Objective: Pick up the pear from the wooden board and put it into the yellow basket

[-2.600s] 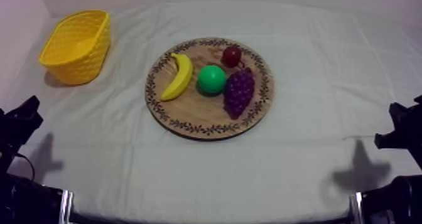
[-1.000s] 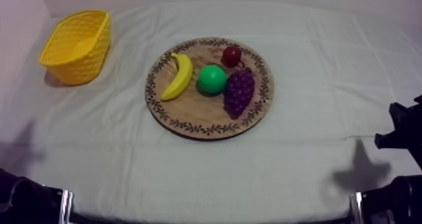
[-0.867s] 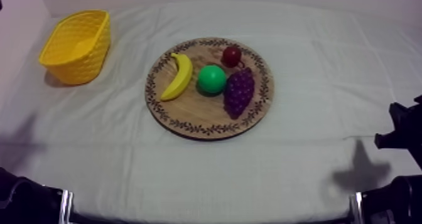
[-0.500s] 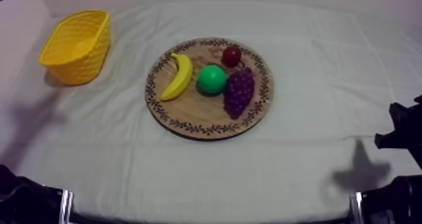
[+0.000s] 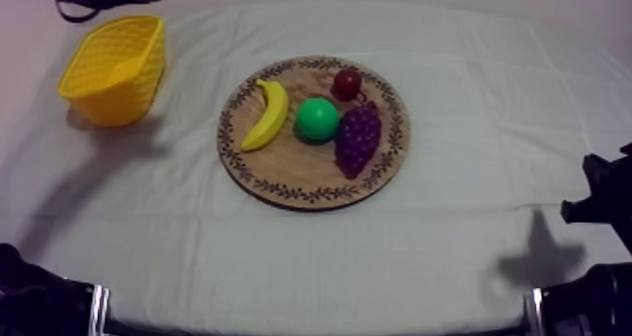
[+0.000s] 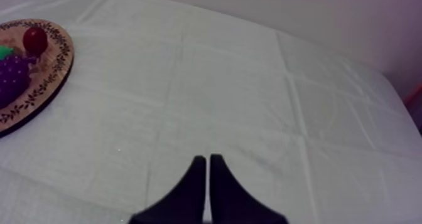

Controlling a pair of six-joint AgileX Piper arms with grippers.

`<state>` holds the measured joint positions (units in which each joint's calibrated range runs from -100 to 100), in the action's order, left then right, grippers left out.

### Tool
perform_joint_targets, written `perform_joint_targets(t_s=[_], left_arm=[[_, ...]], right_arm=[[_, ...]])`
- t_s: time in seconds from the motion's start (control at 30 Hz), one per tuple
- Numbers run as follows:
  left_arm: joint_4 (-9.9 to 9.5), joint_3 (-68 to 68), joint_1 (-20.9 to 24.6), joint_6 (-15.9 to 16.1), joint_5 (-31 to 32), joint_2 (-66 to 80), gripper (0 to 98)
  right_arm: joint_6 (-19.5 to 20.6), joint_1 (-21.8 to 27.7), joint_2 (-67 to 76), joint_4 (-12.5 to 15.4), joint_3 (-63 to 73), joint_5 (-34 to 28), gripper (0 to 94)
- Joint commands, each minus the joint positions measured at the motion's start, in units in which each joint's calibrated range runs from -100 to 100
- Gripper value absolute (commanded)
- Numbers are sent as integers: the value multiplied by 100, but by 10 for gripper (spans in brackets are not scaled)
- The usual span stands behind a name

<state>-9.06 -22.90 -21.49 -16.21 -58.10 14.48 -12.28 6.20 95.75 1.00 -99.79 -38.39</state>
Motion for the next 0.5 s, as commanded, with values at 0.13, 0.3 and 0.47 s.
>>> perform_joint_targets(t_s=[0.13, 0.3, 0.47], left_arm=[[13, 328, -353, -227, -214, -650, 281], [19, 437, -586, -403, -294, -909, 498], [75, 603, -721, -442, -424, -1193, 685]], right_arm=[[0, 0, 1, 0, 1, 0, 3], [0, 0, 1, 0, 1, 0, 3], [0, 0, 1, 0, 1, 0, 3]])
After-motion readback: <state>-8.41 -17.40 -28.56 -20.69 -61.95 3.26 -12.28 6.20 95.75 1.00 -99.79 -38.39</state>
